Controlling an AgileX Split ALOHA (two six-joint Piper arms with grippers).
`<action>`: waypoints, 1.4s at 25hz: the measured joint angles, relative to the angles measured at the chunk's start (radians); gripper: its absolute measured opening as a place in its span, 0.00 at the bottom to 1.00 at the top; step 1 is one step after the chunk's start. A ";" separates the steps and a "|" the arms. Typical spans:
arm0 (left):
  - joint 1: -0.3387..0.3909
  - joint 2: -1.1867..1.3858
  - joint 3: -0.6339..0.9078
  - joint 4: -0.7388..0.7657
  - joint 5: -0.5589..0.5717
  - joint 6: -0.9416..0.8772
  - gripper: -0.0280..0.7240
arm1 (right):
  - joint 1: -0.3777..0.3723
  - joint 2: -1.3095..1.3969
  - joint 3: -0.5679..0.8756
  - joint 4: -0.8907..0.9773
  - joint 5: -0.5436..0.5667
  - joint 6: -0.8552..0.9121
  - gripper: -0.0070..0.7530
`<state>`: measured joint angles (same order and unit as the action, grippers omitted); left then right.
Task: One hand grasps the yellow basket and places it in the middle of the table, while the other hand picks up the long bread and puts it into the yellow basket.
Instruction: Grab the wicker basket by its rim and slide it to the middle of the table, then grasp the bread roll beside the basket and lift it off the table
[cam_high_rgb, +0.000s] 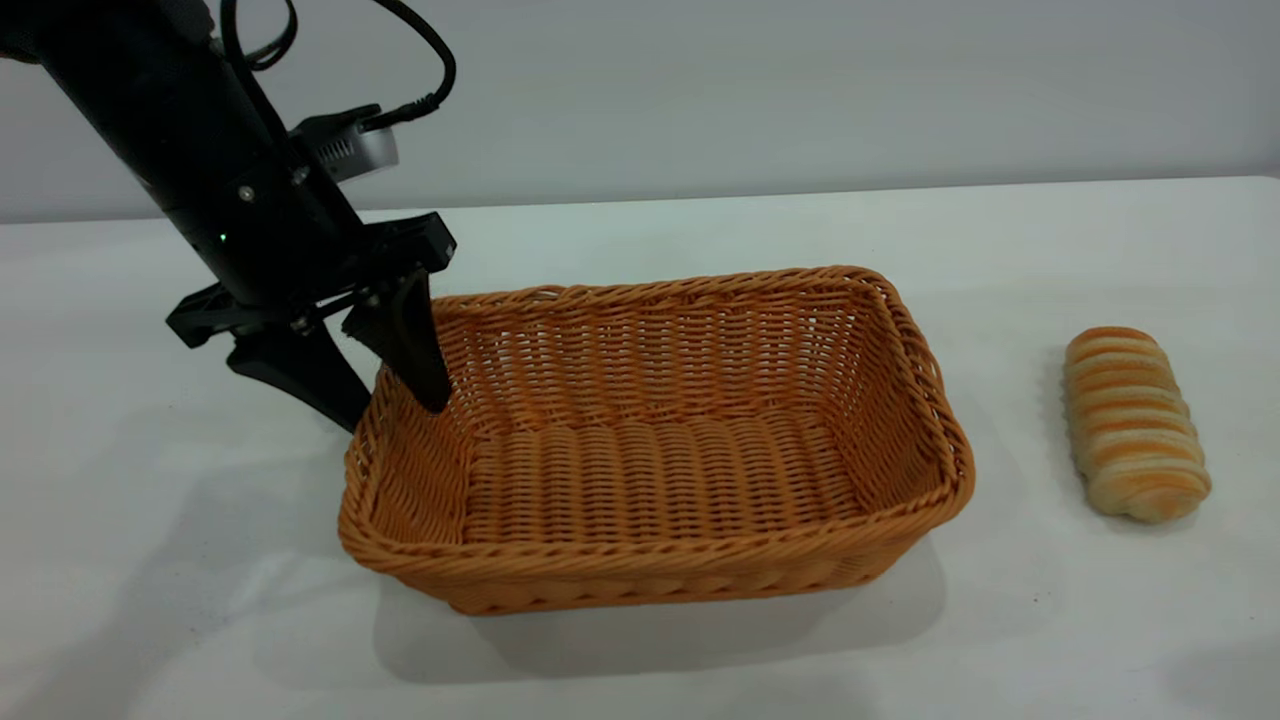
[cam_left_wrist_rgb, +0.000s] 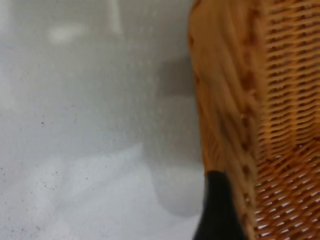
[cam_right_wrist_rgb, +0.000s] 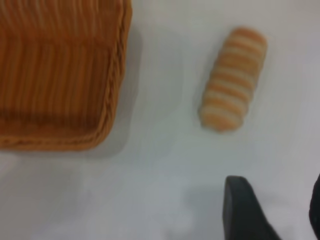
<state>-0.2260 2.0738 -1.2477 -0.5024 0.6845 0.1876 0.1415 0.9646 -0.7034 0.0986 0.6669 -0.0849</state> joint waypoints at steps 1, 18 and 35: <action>0.000 -0.001 -0.007 0.001 0.008 0.000 0.82 | 0.000 0.012 0.000 0.000 -0.022 -0.011 0.52; 0.000 -0.194 -0.067 0.146 0.068 0.011 0.82 | 0.000 0.568 -0.219 0.039 -0.040 0.097 0.80; 0.000 -0.366 -0.067 0.146 0.067 0.020 0.82 | 0.000 1.083 -0.571 0.029 0.074 0.102 0.79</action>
<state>-0.2260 1.7081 -1.3150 -0.3567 0.7517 0.2077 0.1415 2.0474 -1.2747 0.1276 0.7408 0.0171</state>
